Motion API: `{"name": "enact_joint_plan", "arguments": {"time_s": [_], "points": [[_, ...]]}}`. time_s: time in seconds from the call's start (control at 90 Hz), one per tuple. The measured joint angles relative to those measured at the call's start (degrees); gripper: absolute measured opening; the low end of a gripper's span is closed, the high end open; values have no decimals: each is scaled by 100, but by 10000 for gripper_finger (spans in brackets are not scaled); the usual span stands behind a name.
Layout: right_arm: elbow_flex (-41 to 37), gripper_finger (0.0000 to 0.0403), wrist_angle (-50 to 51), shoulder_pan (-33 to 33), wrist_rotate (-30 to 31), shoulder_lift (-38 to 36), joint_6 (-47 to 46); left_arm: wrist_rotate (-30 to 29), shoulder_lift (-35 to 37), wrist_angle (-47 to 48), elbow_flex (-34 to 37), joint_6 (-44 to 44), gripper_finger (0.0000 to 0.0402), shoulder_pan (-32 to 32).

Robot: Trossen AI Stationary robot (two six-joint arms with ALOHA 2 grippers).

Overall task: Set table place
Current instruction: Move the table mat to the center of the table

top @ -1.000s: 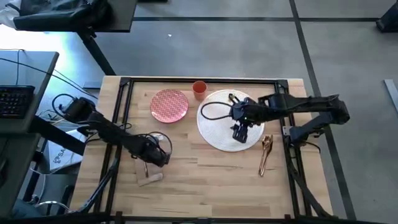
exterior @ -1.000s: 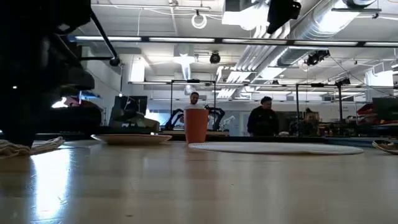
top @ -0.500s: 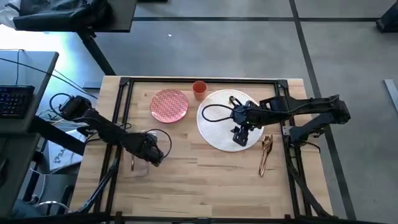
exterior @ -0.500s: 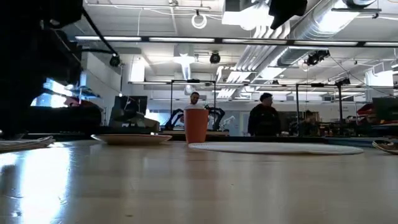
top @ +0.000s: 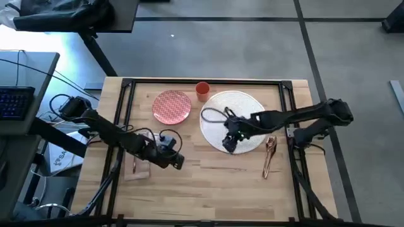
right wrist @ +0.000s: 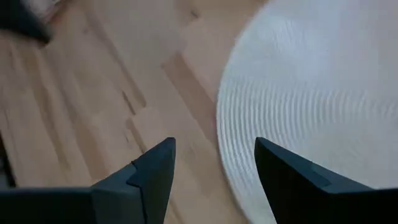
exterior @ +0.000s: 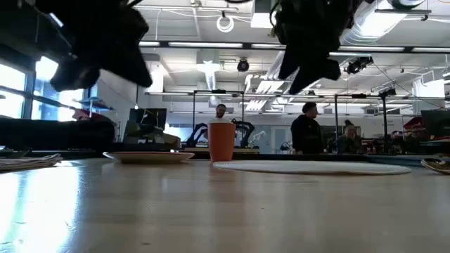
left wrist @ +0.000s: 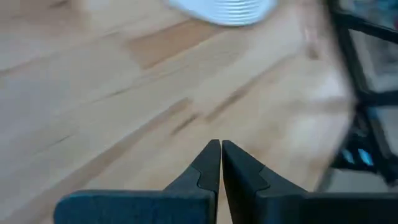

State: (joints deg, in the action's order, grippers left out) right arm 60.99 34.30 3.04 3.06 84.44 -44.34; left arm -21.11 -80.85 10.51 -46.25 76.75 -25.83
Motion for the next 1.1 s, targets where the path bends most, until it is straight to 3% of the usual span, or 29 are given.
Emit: {"name": "enact_joint_plan", "arguments": {"time_s": [0.256,0.556,0.667,0.944,1.1], "points": [[0,176,5,-523,477,416,-233,721,17,-202,-8,-630,0,-70],[0,42,190,-834,459,1225,-513,833,130,-42,-3,-385,0,-386],[0,6,188,-830,425,1467,-476,603,329,119,-3,-180,0,-542],[8,2,-102,-550,-13,2083,-475,-331,961,692,-3,265,0,-861],[22,0,-478,-209,-190,2157,-743,-561,1194,984,-3,267,0,-884]]}}
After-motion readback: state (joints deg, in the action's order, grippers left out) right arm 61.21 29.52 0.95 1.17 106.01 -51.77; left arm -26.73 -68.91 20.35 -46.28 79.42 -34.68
